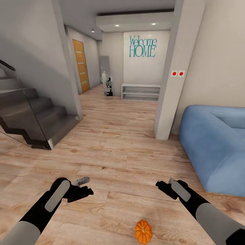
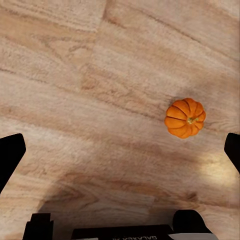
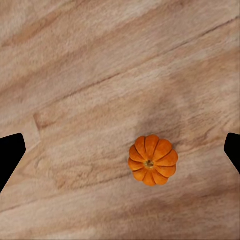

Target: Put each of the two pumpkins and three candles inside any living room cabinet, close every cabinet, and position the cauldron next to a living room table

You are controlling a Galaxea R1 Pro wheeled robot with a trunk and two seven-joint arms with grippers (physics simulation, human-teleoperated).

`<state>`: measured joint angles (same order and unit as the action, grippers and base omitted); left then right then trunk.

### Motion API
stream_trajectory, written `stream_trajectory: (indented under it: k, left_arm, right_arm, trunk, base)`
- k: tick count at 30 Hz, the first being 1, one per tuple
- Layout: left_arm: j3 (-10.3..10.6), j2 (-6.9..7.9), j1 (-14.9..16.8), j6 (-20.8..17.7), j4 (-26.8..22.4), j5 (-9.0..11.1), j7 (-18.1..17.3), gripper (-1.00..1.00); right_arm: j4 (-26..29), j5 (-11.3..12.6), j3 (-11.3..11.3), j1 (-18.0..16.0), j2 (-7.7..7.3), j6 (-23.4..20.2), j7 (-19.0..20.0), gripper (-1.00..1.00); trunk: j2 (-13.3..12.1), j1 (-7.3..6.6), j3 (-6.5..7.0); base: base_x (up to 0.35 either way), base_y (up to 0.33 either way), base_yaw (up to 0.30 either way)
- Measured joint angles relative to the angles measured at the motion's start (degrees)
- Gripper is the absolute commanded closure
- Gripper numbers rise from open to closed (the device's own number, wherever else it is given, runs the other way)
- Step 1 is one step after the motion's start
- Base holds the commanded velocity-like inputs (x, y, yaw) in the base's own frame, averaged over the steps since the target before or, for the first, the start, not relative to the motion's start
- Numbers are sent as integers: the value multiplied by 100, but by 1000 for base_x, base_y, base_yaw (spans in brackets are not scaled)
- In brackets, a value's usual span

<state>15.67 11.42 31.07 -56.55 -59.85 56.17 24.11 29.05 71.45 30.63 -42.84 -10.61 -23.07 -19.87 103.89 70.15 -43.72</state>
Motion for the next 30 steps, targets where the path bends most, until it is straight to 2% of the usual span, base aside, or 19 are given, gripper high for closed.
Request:
stream_trajectory:
  k: [7, 12, 14, 17, 30]
  left_arm:
    - [-9, 35, 0, 1, -33, 0, -44, -100]
    - [-317, 82, 0, -5, -371, 4, -60, -100]
    - [-381, 88, 0, -8, -414, 6, -61, -100]
    - [-417, 91, 0, -9, -435, 8, -62, -100]
    - [-429, 92, -4, -11, -451, 17, -66, -100]
  right_arm:
    - [-10, -1, 0, 0, -3, 0, 68, -100]
    - [-269, -18, 0, -1, -6, 1, 579, -100]
    - [-314, -26, -4, -1, -13, 4, 866, -100]
    - [-353, -35, -7, -1, -19, 12, 1063, -100]
    - [-378, -33, -8, -1, -23, 14, 1148, -100]
  trunk:
    - [281, 154, -126]
    - [481, 264, -215]
    - [562, 308, -251]
    - [682, 374, -305]
    - [1203, 659, -539]
  base:
    - [0, 0, 0]
    - [0, 0, 0]
    - [0, 0, 0]
    - [0, 0, 0]
    - [0, 0, 0]
